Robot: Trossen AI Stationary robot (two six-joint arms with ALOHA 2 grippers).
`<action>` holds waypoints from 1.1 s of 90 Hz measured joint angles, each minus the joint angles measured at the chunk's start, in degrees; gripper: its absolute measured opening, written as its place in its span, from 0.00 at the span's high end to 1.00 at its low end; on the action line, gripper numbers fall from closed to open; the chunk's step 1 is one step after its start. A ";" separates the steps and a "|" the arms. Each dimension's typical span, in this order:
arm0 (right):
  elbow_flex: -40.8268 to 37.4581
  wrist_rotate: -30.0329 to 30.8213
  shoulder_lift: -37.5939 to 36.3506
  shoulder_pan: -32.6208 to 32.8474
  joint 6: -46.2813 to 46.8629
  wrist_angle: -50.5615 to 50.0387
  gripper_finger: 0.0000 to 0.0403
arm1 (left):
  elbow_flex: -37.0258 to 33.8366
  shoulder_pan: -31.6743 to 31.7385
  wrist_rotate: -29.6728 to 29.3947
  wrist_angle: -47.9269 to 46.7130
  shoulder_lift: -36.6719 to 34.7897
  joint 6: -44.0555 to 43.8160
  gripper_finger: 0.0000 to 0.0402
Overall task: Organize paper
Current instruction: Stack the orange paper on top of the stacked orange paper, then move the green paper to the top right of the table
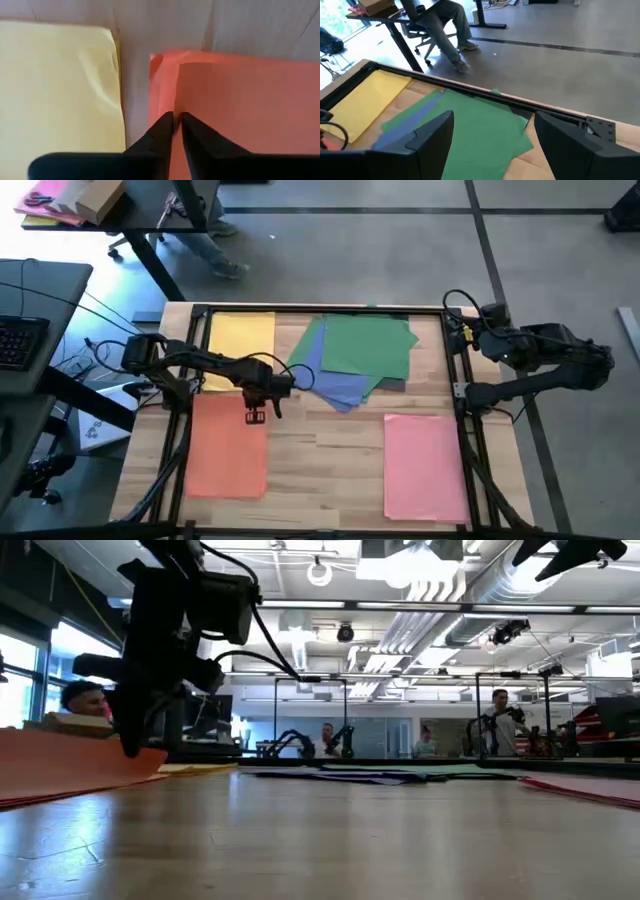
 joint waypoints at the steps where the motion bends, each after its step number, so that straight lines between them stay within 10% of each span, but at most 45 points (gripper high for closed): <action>1: 0.00 -0.08 -0.01 0.00 0.00 0.01 0.35 | 0.00 0.00 0.02 -0.17 0.00 0.00 0.91; 99: 0.02 -7.17 1.70 0.04 0.36 4.22 0.35 | 0.85 3.80 3.17 -1.67 -0.37 -2.57 0.63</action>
